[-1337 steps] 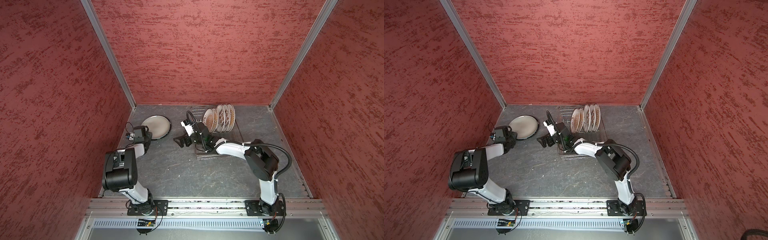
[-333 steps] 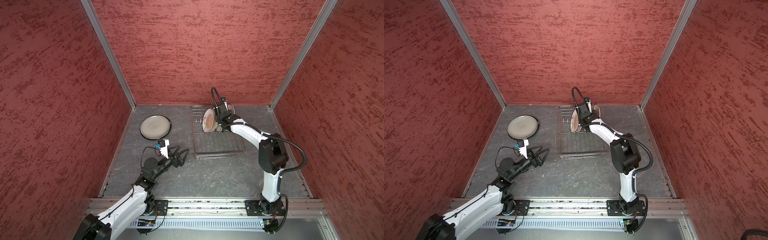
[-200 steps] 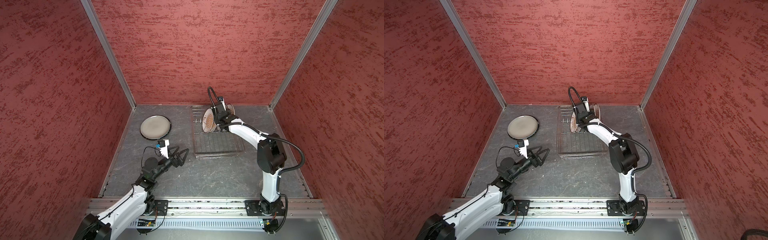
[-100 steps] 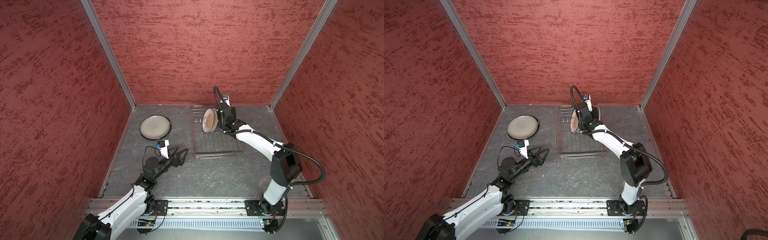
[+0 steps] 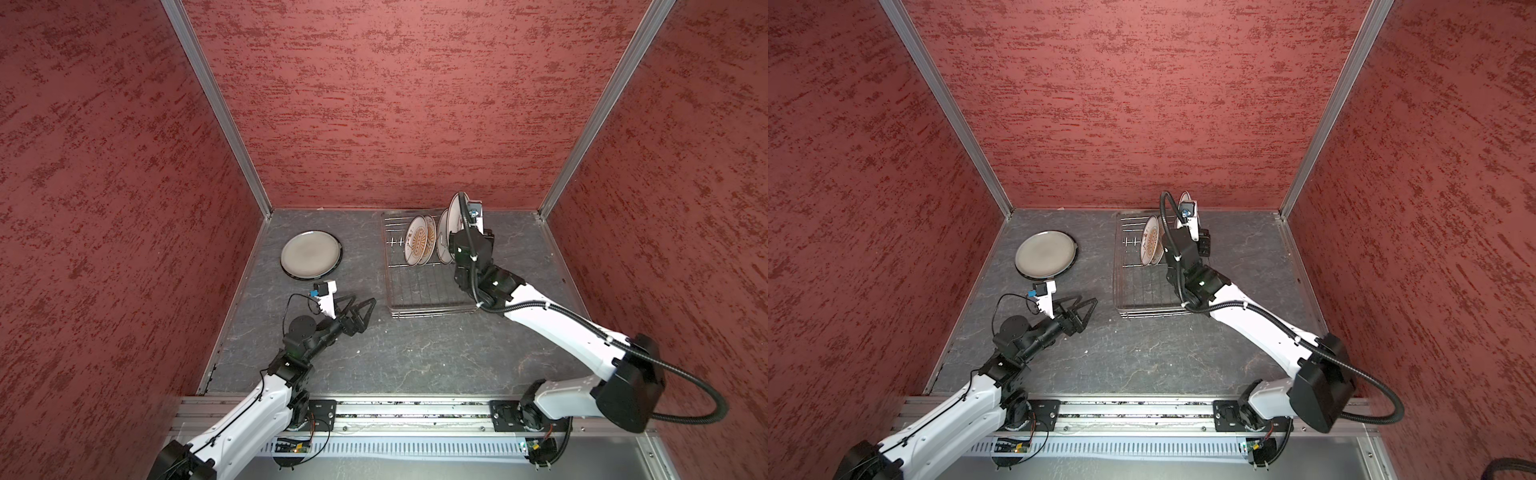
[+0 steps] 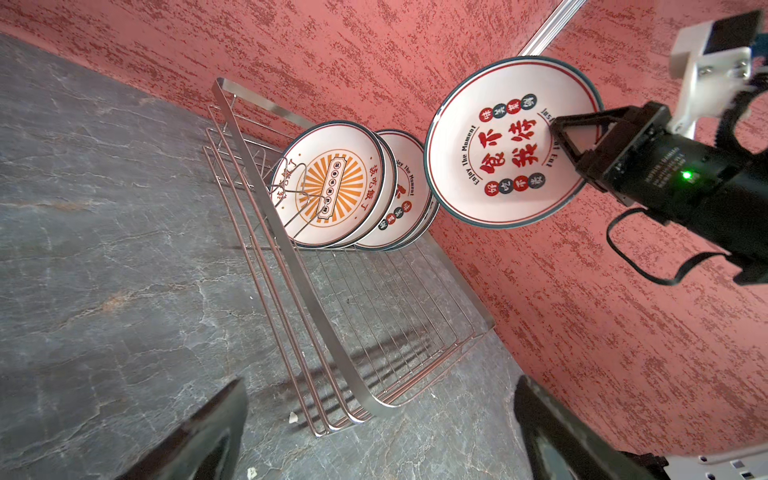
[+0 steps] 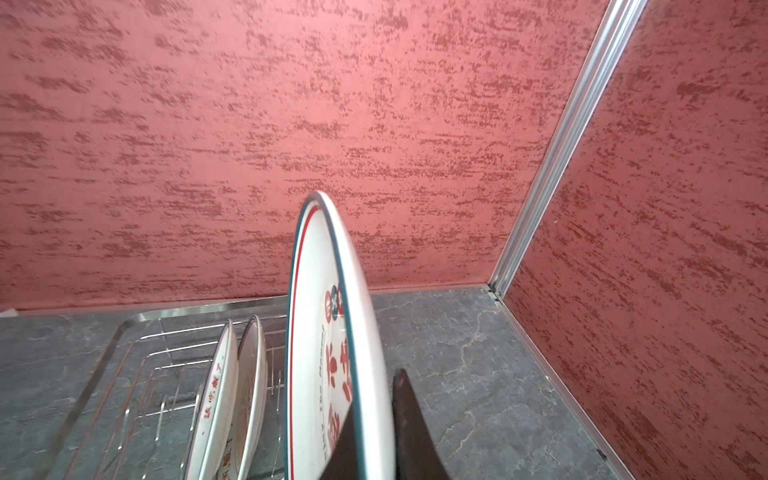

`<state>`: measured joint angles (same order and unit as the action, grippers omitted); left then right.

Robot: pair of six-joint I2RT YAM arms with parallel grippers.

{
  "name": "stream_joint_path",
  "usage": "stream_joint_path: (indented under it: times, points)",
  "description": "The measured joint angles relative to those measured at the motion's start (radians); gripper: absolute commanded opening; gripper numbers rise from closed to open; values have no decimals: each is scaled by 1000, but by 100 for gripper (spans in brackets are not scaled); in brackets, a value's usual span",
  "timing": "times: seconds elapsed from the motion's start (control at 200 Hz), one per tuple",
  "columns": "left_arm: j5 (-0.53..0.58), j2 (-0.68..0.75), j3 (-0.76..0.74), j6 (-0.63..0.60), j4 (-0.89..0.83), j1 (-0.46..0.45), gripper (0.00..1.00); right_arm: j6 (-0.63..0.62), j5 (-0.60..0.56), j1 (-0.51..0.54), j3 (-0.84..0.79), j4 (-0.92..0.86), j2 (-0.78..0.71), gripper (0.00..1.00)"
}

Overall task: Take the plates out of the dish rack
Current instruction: 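Lift the red-printed white plate out of the rack with the right gripper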

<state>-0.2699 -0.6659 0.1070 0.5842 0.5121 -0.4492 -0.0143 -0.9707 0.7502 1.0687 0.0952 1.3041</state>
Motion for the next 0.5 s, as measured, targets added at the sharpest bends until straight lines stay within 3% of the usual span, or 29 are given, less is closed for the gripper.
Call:
stream_joint_path:
  times: [0.281, 0.501]
  points:
    - [-27, 10, 3, 2, -11, -2, 99, 71, 121, 30, -209, 74, -244, 0]
    - [-22, 65, 2, 1, -17, -2, 99, 208, 349, 29, -339, 120, -329, 0]
